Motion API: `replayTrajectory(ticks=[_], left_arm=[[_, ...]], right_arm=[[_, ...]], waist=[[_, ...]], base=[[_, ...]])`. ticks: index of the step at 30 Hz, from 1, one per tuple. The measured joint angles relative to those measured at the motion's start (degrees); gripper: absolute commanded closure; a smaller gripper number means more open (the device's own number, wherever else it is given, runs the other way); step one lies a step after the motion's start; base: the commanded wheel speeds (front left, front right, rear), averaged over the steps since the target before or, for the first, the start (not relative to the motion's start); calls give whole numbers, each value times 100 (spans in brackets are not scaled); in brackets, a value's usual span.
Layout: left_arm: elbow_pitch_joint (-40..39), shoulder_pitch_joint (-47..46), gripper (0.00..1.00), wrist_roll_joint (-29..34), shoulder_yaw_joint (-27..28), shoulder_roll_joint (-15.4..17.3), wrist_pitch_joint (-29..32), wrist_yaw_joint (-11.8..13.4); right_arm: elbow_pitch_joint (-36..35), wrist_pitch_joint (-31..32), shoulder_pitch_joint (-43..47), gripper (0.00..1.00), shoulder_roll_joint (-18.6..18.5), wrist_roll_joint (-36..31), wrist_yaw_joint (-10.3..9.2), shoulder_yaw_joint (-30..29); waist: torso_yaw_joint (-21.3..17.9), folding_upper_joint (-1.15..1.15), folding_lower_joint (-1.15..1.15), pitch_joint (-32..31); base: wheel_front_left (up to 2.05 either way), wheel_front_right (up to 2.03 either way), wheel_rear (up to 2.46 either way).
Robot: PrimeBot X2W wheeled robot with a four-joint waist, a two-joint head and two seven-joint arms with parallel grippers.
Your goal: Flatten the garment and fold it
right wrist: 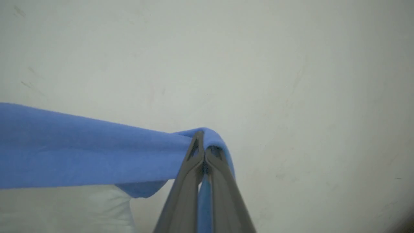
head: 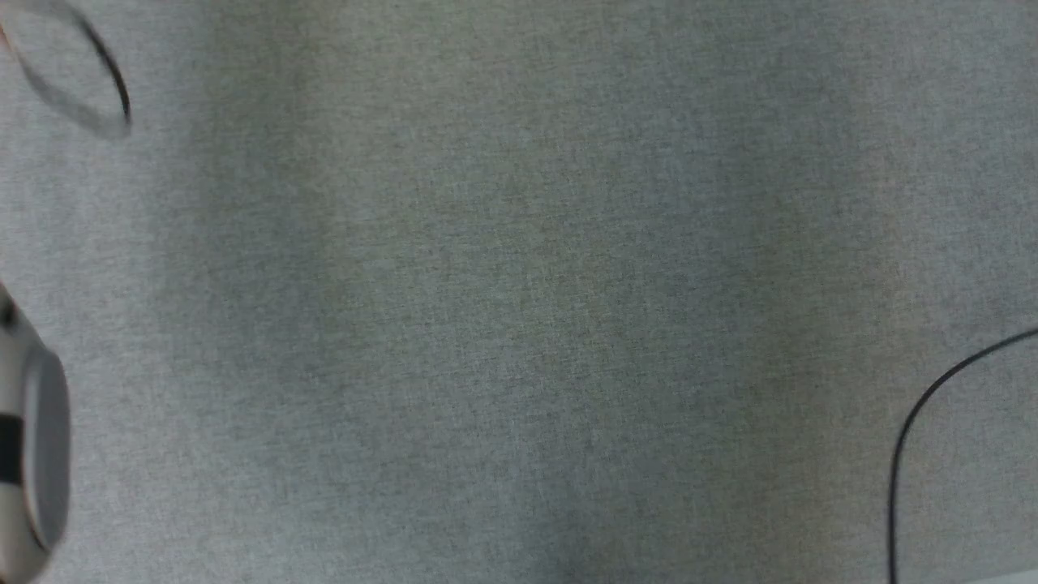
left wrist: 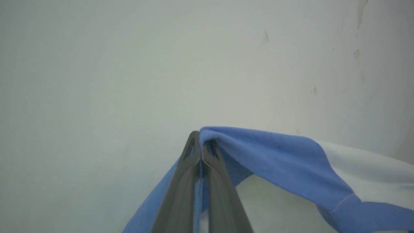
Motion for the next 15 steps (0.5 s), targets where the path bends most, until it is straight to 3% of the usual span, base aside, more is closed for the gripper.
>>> replayTrajectory(ticks=[9, 15], left_arm=[[486, 2081, 100, 311, -798, 307, 570, -392], [289, 3607, 100, 92, -1060, 327, 1032, -541]], right_arm=[[497, -94, 2127, 100, -82, 794, -1, 369], [82, 116, 3640, 100, -219, 1355, -1, 470]], waist=[[118, 0, 0, -395], [215, 0, -1, -865]], base=[[0, 0, 0], [0, 0, 0]])
